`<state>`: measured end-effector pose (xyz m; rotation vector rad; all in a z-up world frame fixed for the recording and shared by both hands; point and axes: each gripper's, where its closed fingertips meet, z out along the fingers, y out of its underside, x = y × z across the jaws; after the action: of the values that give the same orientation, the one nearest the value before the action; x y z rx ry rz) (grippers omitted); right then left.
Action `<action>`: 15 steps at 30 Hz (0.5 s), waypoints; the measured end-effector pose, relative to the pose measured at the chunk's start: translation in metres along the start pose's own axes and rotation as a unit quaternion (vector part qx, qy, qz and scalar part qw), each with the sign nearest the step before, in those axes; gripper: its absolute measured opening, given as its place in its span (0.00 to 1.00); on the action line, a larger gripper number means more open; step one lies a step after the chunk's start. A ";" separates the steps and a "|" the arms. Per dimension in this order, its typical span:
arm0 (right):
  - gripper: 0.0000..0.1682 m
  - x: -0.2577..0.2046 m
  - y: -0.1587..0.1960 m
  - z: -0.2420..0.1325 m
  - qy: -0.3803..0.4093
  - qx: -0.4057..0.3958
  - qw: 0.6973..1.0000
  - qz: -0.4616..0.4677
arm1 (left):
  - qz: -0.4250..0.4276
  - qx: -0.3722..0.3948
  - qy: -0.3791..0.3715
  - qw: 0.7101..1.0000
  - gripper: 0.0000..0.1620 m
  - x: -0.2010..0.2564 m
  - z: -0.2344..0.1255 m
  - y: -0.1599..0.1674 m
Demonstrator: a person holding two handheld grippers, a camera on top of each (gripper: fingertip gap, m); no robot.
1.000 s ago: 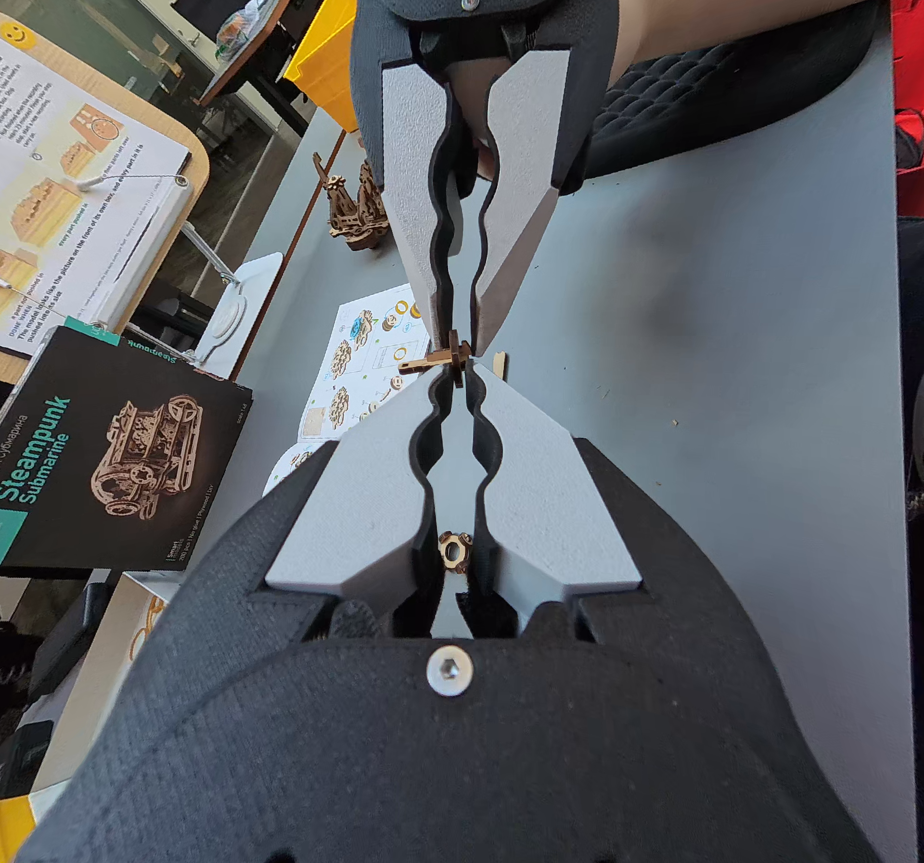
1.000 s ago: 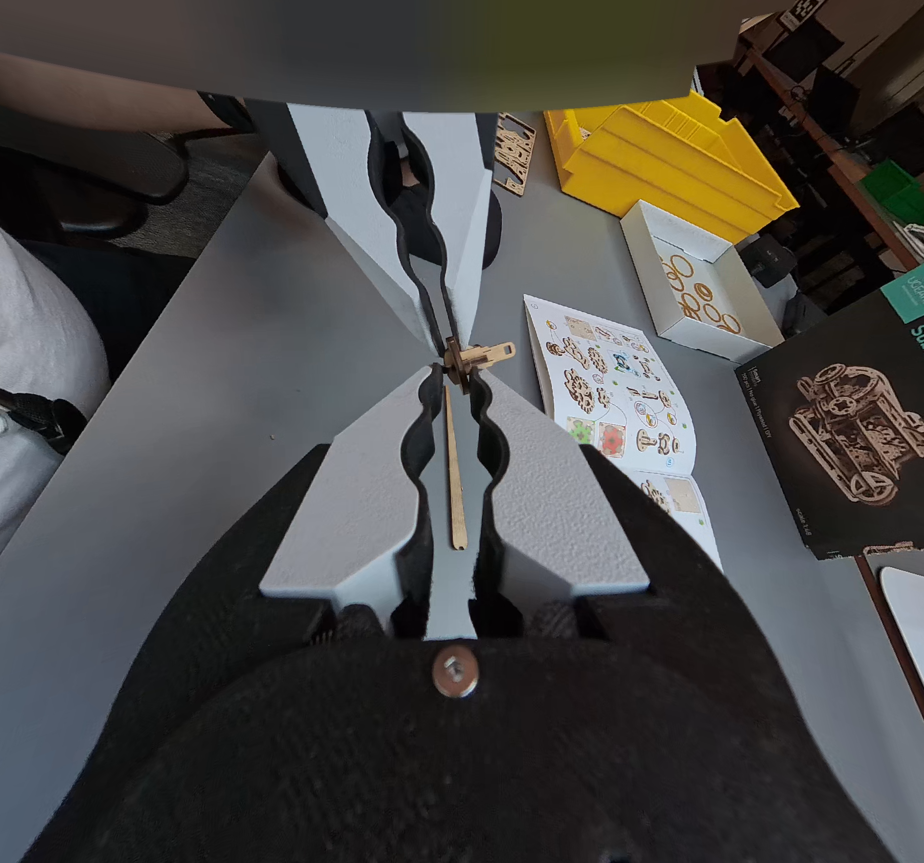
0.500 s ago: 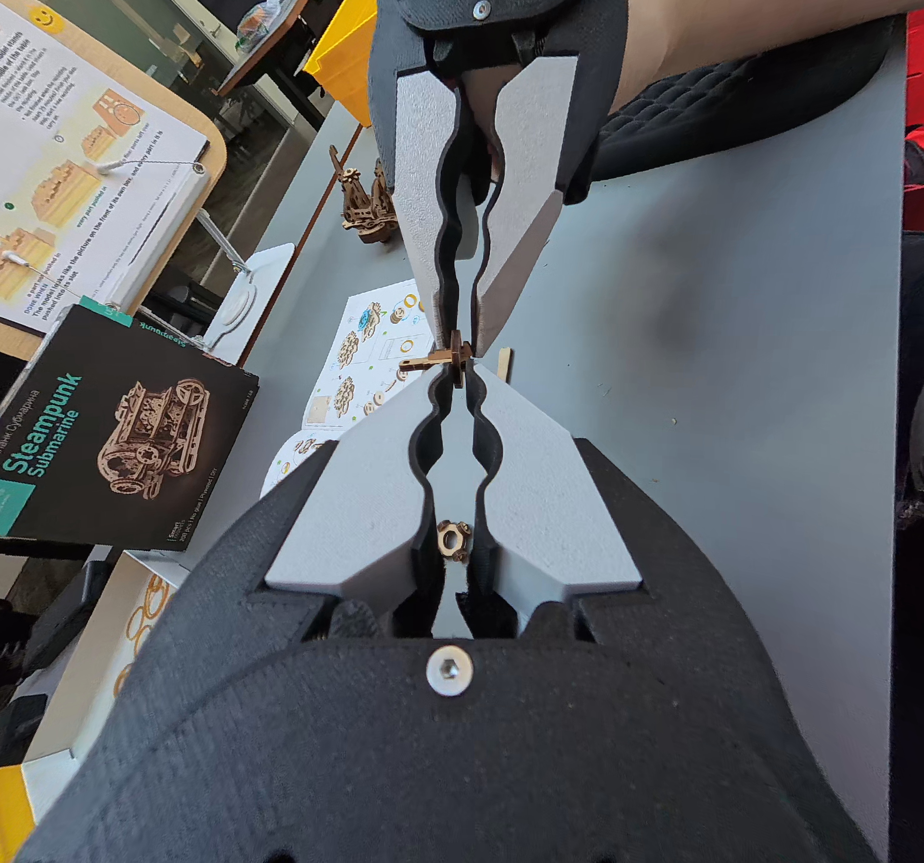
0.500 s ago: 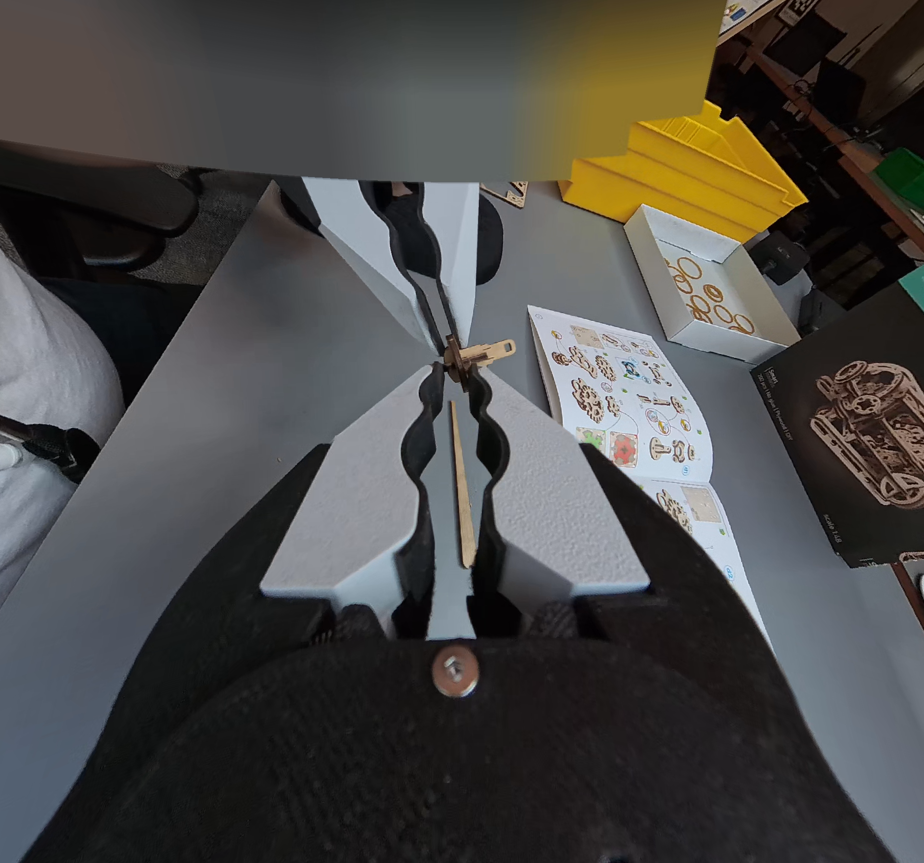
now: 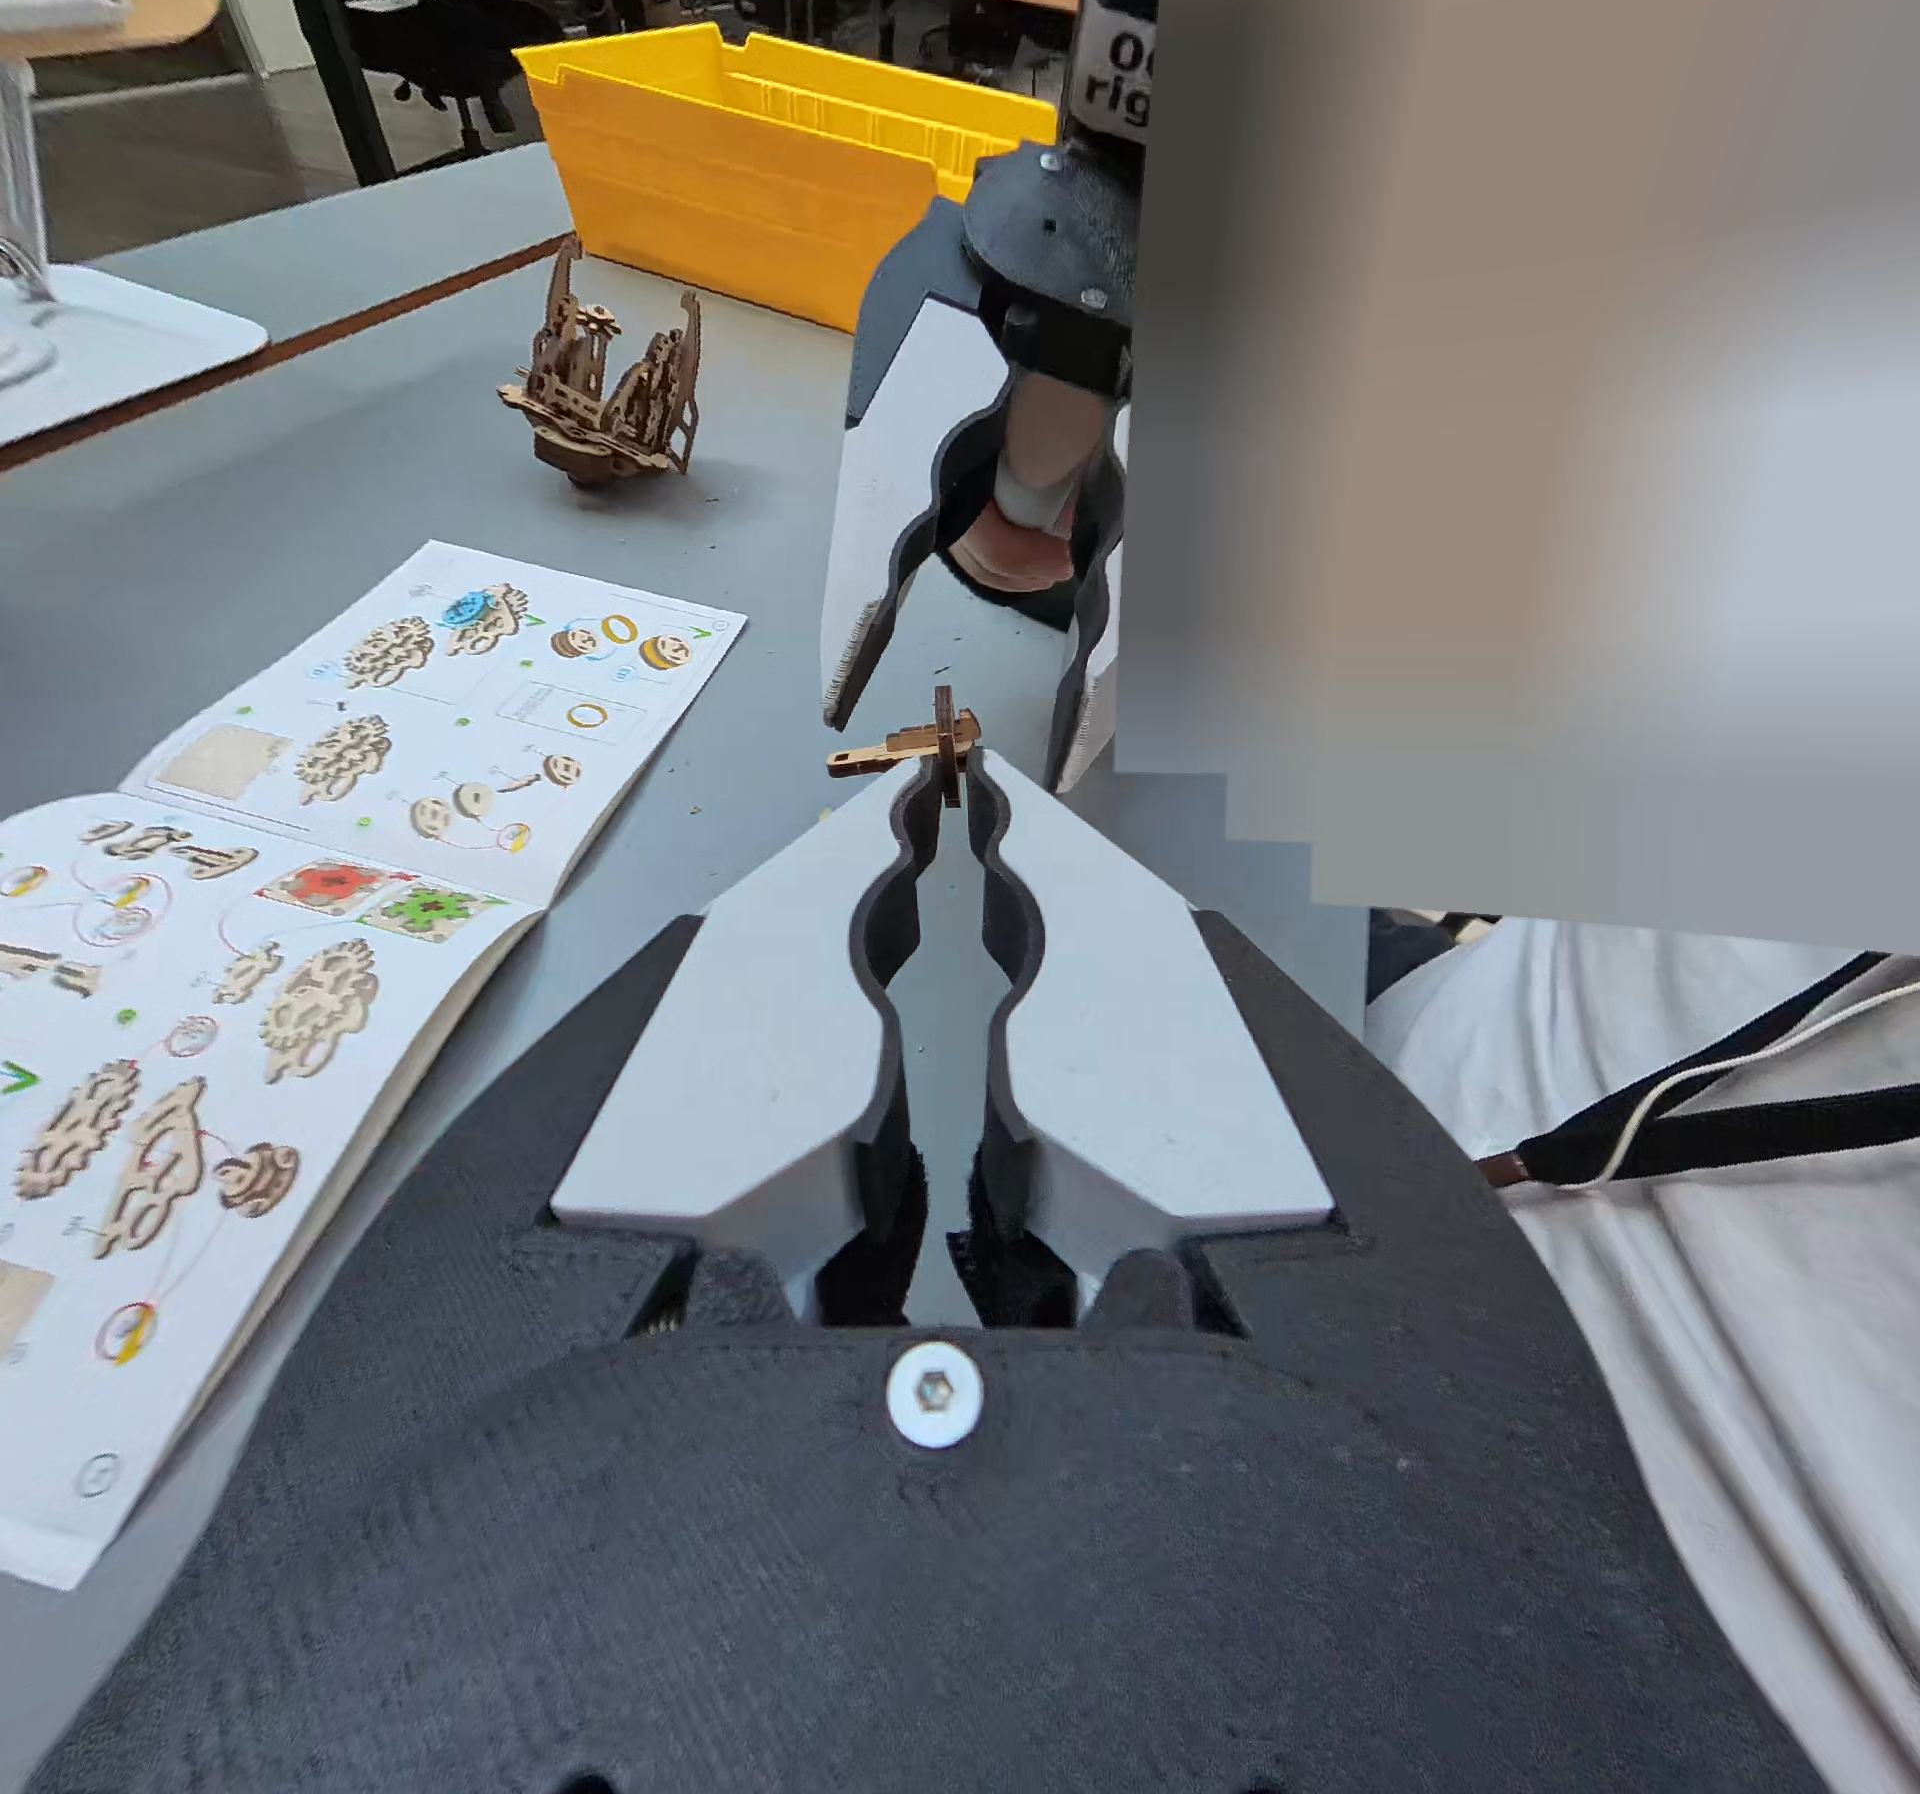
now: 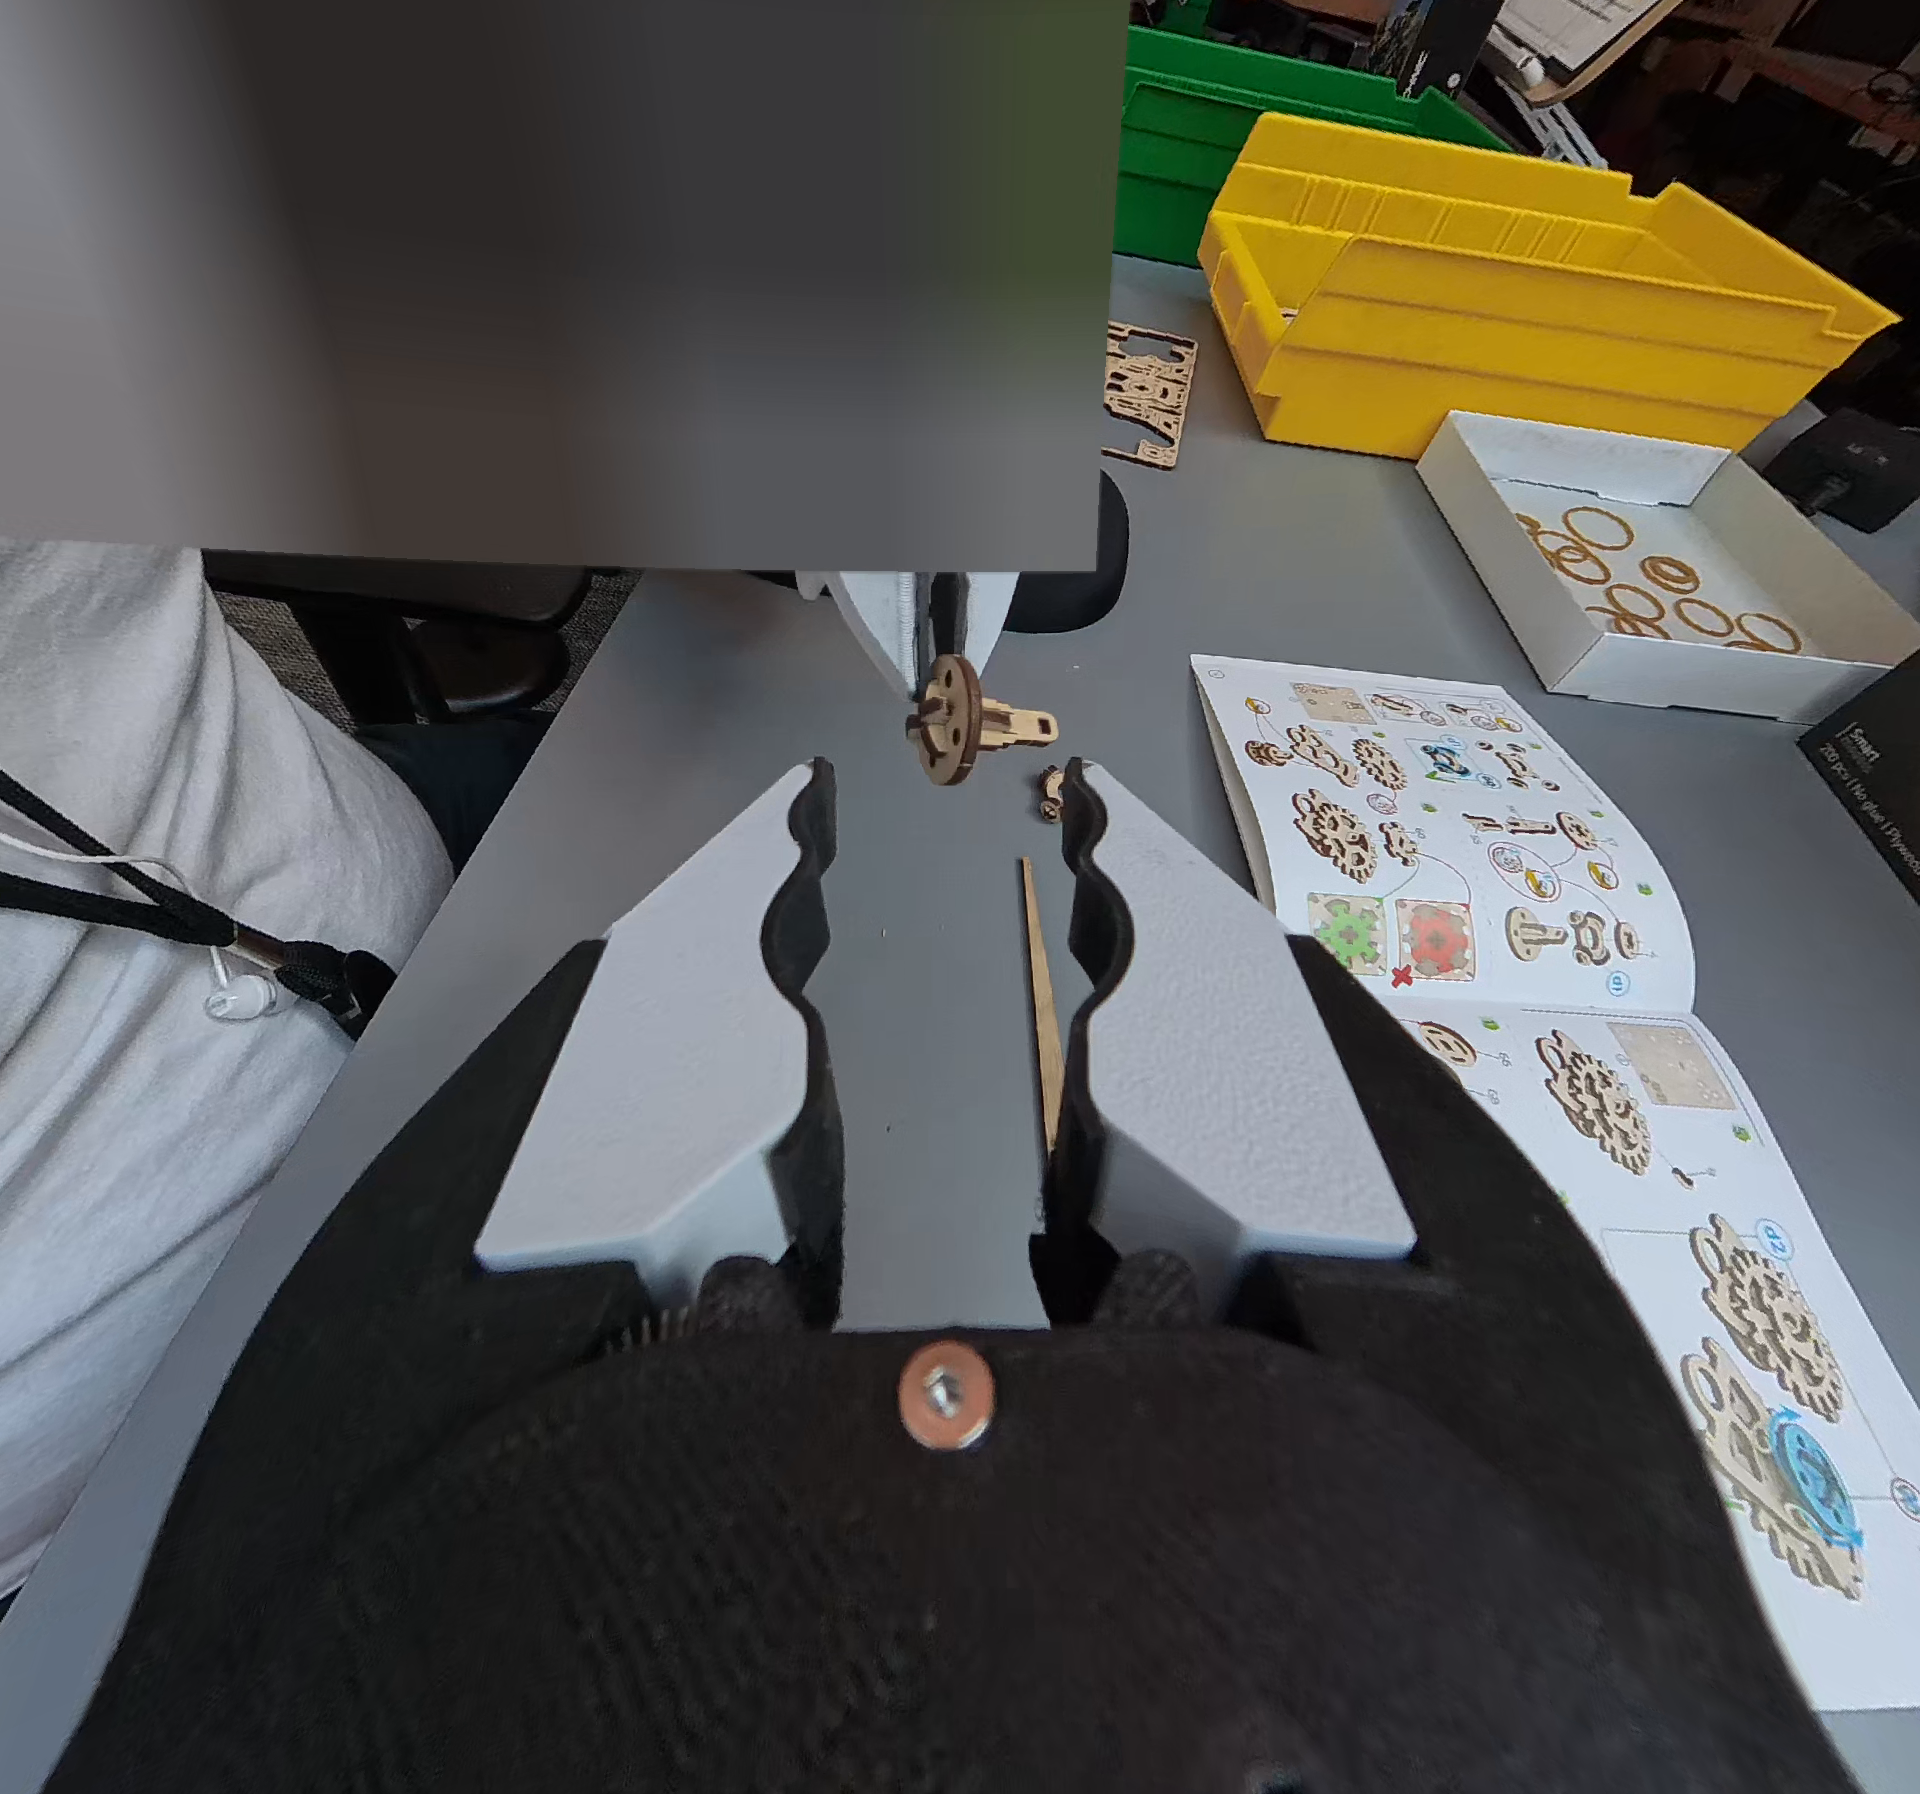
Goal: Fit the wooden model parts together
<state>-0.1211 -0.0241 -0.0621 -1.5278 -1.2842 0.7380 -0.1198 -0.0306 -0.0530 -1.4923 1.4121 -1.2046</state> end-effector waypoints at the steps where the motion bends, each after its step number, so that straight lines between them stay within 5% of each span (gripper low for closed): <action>1: 0.25 0.000 -0.001 0.000 0.002 0.002 1.000 -0.004 | -0.034 0.012 0.018 0.999 0.02 0.001 -0.001 -0.002; 7: 0.14 0.000 -0.010 -0.007 -0.040 0.035 0.994 0.100 | -0.144 0.048 0.071 0.986 0.02 -0.002 -0.006 -0.005; 15: 0.10 0.006 -0.022 -0.016 -0.094 0.097 0.966 0.221 | -0.100 0.088 0.077 0.988 0.02 0.005 -0.006 -0.017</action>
<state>-0.1133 -0.0236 -0.0349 -1.6273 -0.9743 1.2828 -0.1204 -0.0330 -0.0346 -1.4687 1.2379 -1.5560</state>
